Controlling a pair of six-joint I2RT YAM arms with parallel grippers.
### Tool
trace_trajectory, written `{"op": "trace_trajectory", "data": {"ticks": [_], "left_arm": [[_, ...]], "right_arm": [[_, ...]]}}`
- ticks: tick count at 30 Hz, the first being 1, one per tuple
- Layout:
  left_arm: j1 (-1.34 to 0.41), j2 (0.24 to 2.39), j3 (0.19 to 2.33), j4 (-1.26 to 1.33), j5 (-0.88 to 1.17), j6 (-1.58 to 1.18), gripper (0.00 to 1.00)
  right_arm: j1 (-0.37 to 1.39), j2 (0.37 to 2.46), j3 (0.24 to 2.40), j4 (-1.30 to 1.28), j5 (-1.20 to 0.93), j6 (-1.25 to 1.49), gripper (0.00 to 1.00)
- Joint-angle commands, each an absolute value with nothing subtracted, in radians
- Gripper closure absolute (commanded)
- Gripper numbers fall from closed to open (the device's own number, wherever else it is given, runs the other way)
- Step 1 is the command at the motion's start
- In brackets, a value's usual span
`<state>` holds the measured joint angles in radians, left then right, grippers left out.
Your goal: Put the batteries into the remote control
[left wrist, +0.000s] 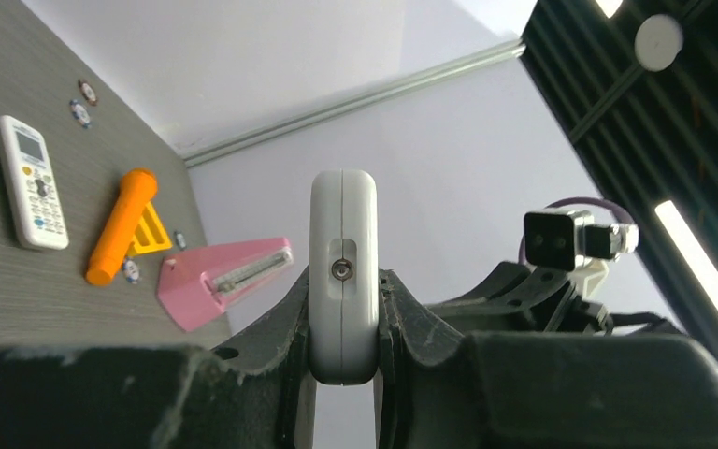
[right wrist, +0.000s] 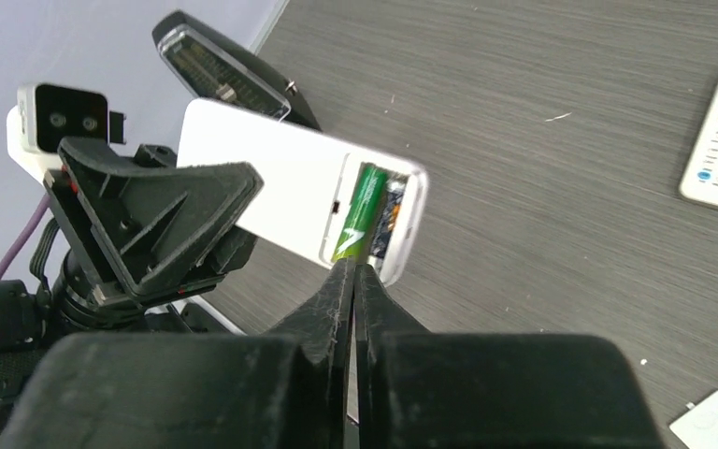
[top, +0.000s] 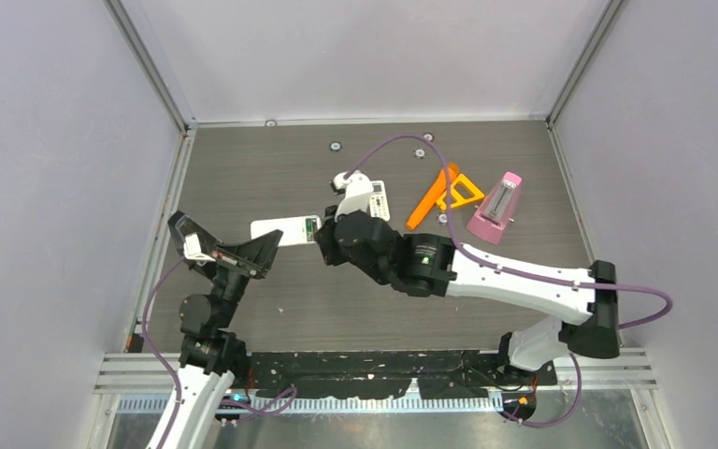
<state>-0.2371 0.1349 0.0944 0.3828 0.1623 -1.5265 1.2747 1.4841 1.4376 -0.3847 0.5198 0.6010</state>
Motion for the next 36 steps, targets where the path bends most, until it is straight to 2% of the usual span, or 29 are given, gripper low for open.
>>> {"op": "trace_trajectory", "data": {"ticks": [1, 6, 12, 19, 26, 36], "left_arm": [[-0.236, 0.128, 0.163, 0.363, 0.238, -1.337, 1.00], [-0.236, 0.161, 0.219, 0.261, 0.312, -1.147, 1.00], [-0.236, 0.246, 0.293, 0.108, 0.364, -0.938, 1.00], [-0.264, 0.416, 0.351, 0.030, 0.356, -0.809, 1.00], [-0.542, 0.656, 0.447, -0.047, 0.074, -0.653, 1.00], [-0.801, 0.917, 0.571, -0.060, -0.233, -0.556, 1.00]], "right_arm": [[1.245, 1.339, 1.361, -0.277, 0.511, 0.650, 0.91], [1.229, 1.258, 1.245, -0.293, 0.501, 0.690, 0.74], [1.211, 1.236, 1.092, -0.328, 0.452, 0.762, 0.58], [1.156, 1.253, 0.941, -0.273, 0.355, 0.853, 0.55], [1.074, 1.326, 0.841, -0.183, 0.238, 0.917, 0.56], [1.040, 1.451, 0.793, -0.154, 0.200, 0.996, 0.55]]}}
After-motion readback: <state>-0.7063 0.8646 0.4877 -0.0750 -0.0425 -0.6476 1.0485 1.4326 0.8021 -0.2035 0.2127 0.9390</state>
